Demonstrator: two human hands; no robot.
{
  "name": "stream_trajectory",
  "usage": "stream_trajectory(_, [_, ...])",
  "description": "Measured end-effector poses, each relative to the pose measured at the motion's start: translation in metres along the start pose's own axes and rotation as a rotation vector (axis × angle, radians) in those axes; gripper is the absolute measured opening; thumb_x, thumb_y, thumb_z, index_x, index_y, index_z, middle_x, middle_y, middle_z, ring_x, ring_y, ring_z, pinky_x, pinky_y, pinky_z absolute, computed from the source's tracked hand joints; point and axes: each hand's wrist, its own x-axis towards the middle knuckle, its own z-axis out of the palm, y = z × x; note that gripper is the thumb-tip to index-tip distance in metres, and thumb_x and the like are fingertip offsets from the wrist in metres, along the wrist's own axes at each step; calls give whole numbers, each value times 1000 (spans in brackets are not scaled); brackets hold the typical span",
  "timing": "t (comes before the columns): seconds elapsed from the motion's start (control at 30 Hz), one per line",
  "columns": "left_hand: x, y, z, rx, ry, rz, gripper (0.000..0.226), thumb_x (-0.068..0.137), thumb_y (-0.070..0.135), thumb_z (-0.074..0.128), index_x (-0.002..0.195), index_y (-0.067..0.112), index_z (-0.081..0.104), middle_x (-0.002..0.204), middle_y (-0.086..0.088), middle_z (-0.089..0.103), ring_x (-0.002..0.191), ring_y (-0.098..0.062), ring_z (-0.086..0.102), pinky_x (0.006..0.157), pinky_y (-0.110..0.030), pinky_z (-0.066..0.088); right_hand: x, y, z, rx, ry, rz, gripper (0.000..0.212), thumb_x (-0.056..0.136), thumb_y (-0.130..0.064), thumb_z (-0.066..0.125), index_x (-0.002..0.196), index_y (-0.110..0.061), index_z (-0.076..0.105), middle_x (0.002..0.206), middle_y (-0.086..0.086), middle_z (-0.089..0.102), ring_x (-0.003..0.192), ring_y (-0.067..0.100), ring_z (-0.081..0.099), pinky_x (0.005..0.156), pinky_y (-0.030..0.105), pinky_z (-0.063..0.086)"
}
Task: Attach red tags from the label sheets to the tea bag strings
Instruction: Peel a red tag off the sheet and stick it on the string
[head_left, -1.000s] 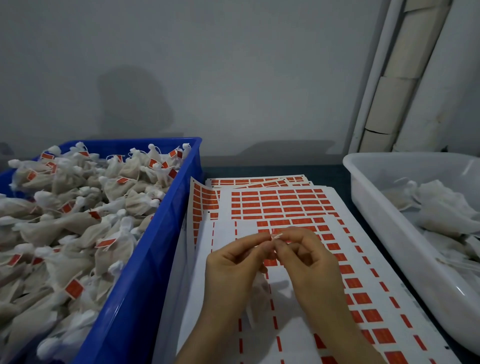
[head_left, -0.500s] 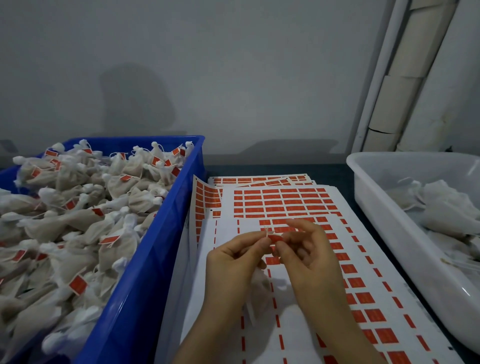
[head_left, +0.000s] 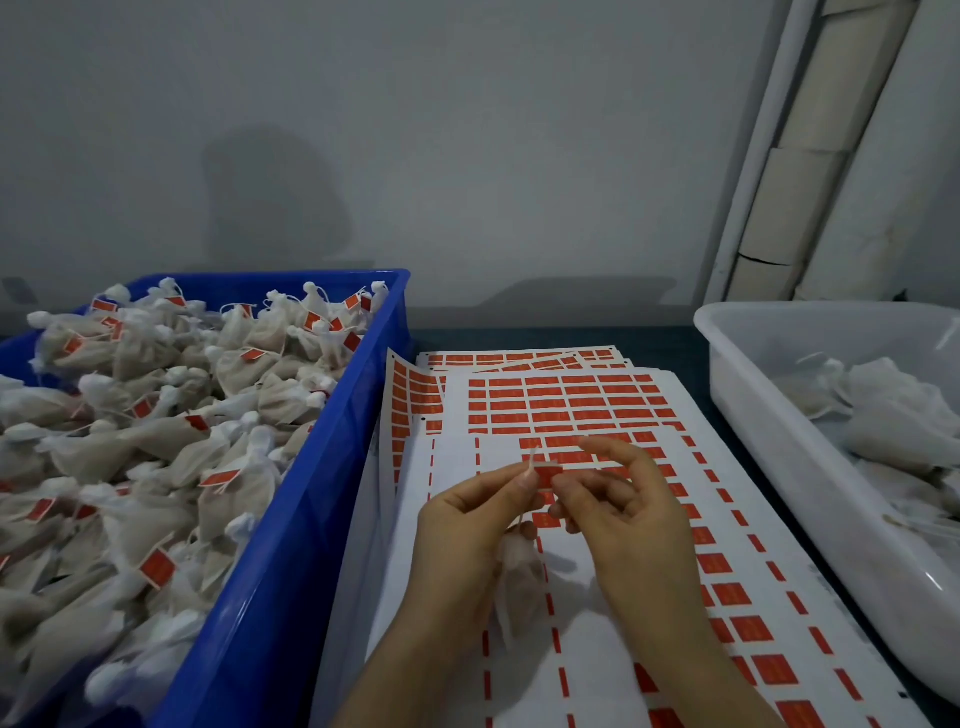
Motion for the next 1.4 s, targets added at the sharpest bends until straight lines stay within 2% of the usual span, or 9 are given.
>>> stream_trajectory(0.13, [0, 0, -1, -21, -7, -8, 17, 67, 36, 66, 81, 41, 75, 90, 12, 74, 86, -5, 69, 72, -23, 54, 0, 0, 0, 29, 17, 19, 33, 65, -39, 64, 95, -35, 50, 77, -32, 64, 70, -6, 65, 52, 3, 44])
stream_trajectory(0.3, [1, -1, 0, -20, 7, -18, 18, 67, 36, 66, 82, 40, 75, 90, 11, 74, 86, -7, 69, 84, -32, 55, 1, 1, 0, 34, 28, 14, 33, 64, -38, 65, 93, -33, 50, 71, -33, 63, 67, -7, 64, 50, 2, 42])
stream_trajectory(0.53, [2, -4, 0, -7, 38, -31, 24, 68, 35, 66, 87, 24, 75, 91, 10, 74, 89, -13, 70, 87, -36, 54, 3, 6, -1, -11, 49, 14, 26, 72, -30, 69, 87, -33, 48, 65, -38, 59, 62, -12, 61, 45, 0, 38])
stream_trajectory(0.67, [3, -5, 0, 22, 43, -33, 16, 80, 29, 65, 92, 23, 74, 90, 10, 74, 86, -8, 70, 84, -32, 54, 3, 6, -1, -17, 48, 18, 26, 71, -29, 69, 86, -32, 48, 67, -38, 60, 62, -11, 62, 46, 1, 40])
stream_trajectory(0.77, [3, -6, -1, 24, 57, -39, 13, 82, 28, 65, 91, 23, 74, 89, 11, 74, 85, -10, 70, 82, -31, 54, 2, 6, 1, -31, 53, 25, 29, 64, -39, 66, 87, -33, 50, 66, -28, 64, 66, -9, 63, 48, 1, 41])
stream_trajectory(0.9, [3, -5, -2, 7, 60, -37, 12, 84, 27, 64, 91, 22, 73, 88, 11, 73, 84, -6, 69, 78, -29, 56, 2, 4, 1, -66, 52, 19, 28, 63, -48, 61, 87, -35, 54, 83, -26, 61, 72, -3, 63, 55, 0, 43])
stream_trajectory(0.97, [3, -5, -3, 18, 57, -26, 13, 81, 29, 64, 88, 24, 73, 88, 11, 73, 83, -5, 69, 77, -28, 57, 2, 2, 0, -64, 35, 19, 22, 67, -50, 56, 84, -37, 56, 82, -25, 62, 72, -4, 63, 54, -1, 42])
stream_trajectory(1.13, [-1, -1, -1, 46, 8, 37, 16, 71, 36, 64, 82, 42, 74, 90, 13, 73, 87, -9, 70, 71, -23, 57, 0, 1, 3, -69, -76, 4, 16, 69, -48, 54, 82, -38, 58, 76, -41, 59, 80, -18, 55, 57, -3, 40])
stream_trajectory(1.4, [-2, 2, 3, 25, 18, 55, 15, 83, 21, 66, 79, 33, 75, 85, 10, 74, 81, -9, 71, 58, -17, 54, 0, 4, -1, -89, -40, -22, 2, 78, -36, 58, 79, -36, 60, 76, -35, 62, 75, -12, 59, 57, 0, 42])
